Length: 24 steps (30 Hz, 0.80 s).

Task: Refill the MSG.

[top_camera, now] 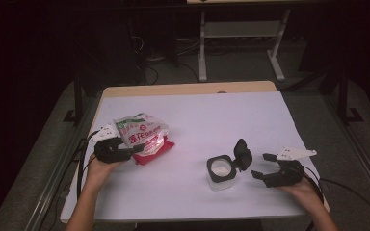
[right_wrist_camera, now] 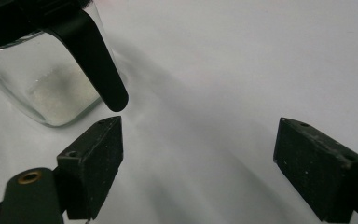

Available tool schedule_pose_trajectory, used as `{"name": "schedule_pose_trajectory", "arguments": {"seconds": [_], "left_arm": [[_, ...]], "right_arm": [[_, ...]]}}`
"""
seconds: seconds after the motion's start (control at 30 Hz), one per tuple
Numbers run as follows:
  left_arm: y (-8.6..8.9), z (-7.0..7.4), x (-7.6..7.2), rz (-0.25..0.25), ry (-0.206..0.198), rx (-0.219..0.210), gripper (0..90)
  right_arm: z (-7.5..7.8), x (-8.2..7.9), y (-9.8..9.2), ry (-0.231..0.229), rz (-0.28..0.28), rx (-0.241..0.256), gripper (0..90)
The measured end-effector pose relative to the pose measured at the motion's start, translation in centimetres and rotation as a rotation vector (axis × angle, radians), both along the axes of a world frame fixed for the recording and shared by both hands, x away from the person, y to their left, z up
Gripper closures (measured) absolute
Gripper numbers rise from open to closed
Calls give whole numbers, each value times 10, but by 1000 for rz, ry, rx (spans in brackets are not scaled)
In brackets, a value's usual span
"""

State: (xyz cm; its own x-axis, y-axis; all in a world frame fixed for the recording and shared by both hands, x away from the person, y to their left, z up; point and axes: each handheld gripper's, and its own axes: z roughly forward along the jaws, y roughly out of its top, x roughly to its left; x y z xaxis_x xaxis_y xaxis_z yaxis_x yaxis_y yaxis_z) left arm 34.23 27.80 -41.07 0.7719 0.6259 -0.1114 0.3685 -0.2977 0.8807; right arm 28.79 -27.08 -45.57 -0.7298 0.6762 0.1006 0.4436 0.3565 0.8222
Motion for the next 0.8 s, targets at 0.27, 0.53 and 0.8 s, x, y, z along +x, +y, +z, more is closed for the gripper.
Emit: {"name": "schedule_pose_trajectory", "arguments": {"seconds": [0.27,0.53,0.8], "left_arm": [[-3,-1,-1,-1,1,4,630],[-8,0,-3,-15,-11,4,843],[-11,-3,-4,-29,-15,19,724]], "right_arm": [[0,0,0,0,2,-2,153],[0,1,0,-2,5,-8,153],[0,1,0,-2,5,-8,153]]}}
